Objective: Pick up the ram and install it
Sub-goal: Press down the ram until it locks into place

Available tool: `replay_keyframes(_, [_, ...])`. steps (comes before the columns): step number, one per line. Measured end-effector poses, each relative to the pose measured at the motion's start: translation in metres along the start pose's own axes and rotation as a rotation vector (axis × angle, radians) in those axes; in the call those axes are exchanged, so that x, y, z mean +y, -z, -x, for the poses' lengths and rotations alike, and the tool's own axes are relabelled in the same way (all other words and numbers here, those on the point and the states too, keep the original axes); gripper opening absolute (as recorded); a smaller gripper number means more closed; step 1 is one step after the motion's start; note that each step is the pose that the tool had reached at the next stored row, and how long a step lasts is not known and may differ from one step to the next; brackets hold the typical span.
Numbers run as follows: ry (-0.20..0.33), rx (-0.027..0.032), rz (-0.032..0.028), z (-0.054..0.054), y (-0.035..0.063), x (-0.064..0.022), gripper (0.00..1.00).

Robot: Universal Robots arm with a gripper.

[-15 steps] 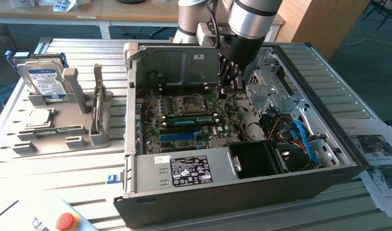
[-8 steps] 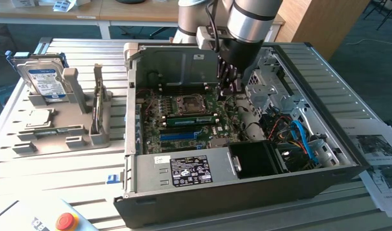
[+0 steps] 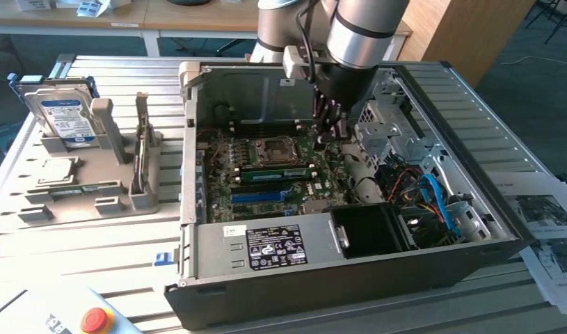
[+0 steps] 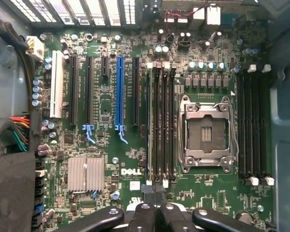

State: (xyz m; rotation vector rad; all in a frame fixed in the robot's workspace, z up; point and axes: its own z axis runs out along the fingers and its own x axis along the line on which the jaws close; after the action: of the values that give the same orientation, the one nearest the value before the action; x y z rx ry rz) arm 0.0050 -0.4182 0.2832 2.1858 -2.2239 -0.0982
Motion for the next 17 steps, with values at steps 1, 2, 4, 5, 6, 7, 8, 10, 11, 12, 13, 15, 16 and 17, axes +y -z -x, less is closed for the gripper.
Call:
replay_keyframes(1, [0.000, 0.0000, 0.0000, 0.000, -0.0013, -0.0001, 0.10])
replay_keyframes(2, [0.000, 0.0000, 0.0000, 0.000, -0.0026, -0.0001, 0.10])
replay_keyframes(4, [0.000, 0.0001, 0.0000, 0.000, -0.0051, -0.0003, 0.10])
replay_keyframes(5, [0.000, 0.0000, 0.0001, 0.000, -0.0065, -0.0004, 0.10])
replay_keyframes(6, [0.000, 0.0000, 0.0001, 0.000, -0.0078, -0.0005, 0.10])
replay_keyframes(7, [0.000, -0.0001, 0.0000, 0.000, -0.0090, -0.0006, 0.10])
replay_keyframes(8, [0.000, 0.0000, 0.0000, 0.000, -0.0102, -0.0006, 0.10])
replay_keyframes(10, [0.000, -0.0001, 0.0000, 0.000, -0.0124, -0.0007, 0.10])
replay_keyframes(11, [0.000, 0.0000, 0.0000, 0.000, -0.0135, -0.0008, 0.10])
replay_keyframes(12, [0.000, 0.0000, 0.0000, 0.000, -0.0145, -0.0009, 0.10])
replay_keyframes(13, [0.000, 0.0000, 0.0000, 0.000, -0.0156, -0.0010, 0.10])
replay_keyframes(15, [0.000, 0.0000, 0.0001, -0.001, -0.0175, -0.0010, 0.10])
replay_keyframes(16, [0.000, 0.0000, 0.0000, -0.001, -0.0184, -0.0011, 0.10])
replay_keyframes(17, [0.000, 0.0000, 0.0000, -0.001, -0.0194, -0.0012, 0.10])
